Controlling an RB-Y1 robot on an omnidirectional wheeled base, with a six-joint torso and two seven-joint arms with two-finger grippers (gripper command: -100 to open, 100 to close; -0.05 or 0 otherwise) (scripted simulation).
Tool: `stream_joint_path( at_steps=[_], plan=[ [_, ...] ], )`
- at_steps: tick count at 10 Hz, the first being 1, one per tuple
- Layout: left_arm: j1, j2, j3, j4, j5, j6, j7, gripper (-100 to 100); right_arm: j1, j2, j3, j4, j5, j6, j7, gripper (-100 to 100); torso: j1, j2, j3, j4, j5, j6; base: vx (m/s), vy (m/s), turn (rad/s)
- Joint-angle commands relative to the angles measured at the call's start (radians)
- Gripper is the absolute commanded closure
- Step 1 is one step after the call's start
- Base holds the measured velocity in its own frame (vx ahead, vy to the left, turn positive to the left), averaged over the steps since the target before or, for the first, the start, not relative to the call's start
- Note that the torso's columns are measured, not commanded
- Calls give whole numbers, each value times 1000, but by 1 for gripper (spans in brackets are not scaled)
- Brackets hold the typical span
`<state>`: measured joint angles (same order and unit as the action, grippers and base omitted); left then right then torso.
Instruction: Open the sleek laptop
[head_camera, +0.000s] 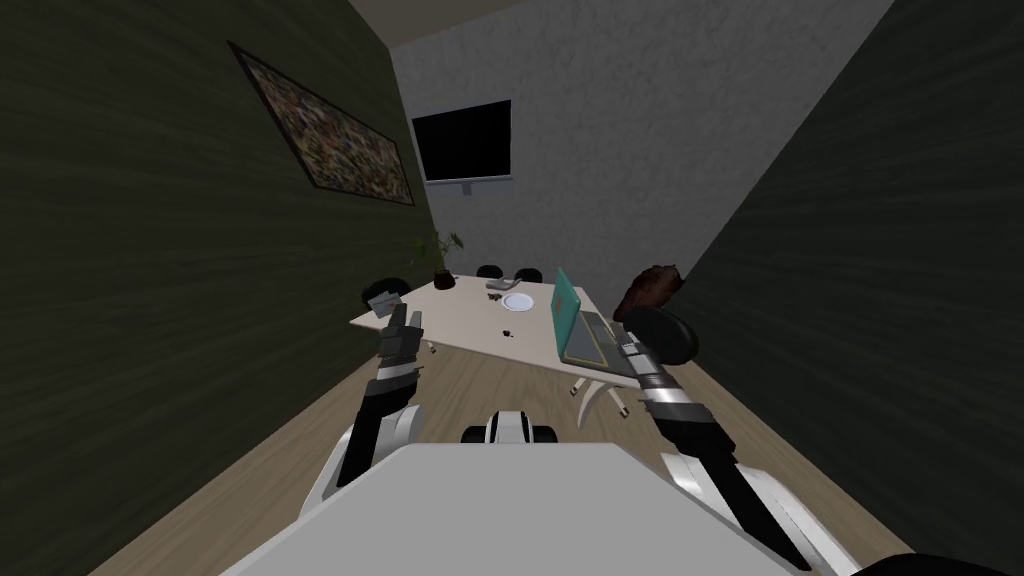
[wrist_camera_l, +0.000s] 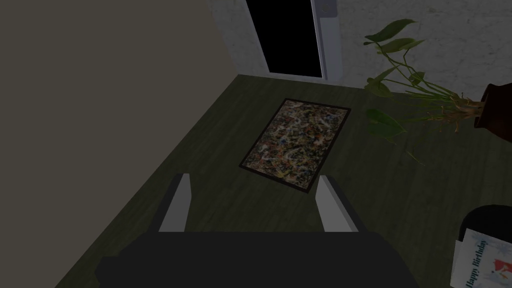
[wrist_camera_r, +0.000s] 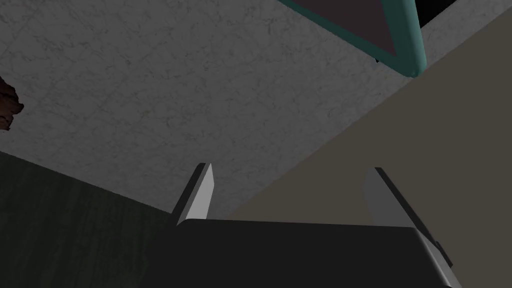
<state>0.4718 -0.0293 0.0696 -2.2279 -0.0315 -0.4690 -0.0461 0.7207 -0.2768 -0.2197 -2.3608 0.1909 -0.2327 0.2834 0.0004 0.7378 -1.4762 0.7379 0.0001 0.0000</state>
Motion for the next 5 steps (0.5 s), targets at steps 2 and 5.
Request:
stream_joint_path(
  at_steps=[2, 5],
  plan=[
    [0, 0, 0, 0, 0, 0, 0, 0, 63, -40, -77, -19, 60, 71, 50, -100, -1, 1, 1, 0, 0, 0, 23, 110, 45],
    [0, 0, 0, 0, 0, 0, 0, 0, 120, -82, -144, -30, 111, 127, 91, -100, 0, -1, 0, 0, 0, 0, 45, 117, 49]
  ],
)
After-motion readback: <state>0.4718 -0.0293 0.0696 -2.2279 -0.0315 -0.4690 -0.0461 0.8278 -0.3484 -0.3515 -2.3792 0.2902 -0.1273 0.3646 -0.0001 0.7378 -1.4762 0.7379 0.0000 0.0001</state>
